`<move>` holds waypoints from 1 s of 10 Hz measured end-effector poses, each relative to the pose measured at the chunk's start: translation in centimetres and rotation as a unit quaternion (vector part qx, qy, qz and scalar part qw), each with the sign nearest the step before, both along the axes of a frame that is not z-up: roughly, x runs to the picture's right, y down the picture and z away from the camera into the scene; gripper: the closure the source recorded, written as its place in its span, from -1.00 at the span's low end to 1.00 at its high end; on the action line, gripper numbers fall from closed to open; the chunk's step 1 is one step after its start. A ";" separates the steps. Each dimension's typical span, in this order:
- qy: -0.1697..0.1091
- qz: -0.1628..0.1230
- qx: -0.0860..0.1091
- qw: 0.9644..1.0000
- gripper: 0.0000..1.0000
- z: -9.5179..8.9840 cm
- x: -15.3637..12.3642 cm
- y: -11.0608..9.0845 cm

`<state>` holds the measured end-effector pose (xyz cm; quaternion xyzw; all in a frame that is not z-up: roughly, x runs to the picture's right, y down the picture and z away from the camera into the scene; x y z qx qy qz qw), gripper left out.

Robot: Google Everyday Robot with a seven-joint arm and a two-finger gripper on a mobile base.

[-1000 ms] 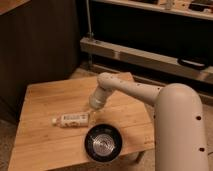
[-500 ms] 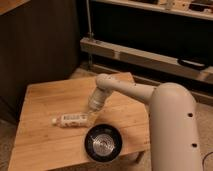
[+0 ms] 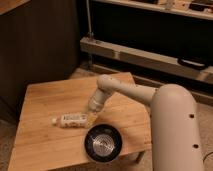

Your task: Place the bottle in the ceramic bowl

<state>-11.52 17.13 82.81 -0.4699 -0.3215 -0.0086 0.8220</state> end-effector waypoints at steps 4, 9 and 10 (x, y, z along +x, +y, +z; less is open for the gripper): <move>0.007 -0.013 0.005 1.000 -0.30 -0.2 -1.1 0.8; 0.018 -0.035 0.007 0.999 -0.27 -0.2 -2.3 2.2; 0.020 -0.041 0.010 0.999 -0.18 -0.1 -2.4 2.3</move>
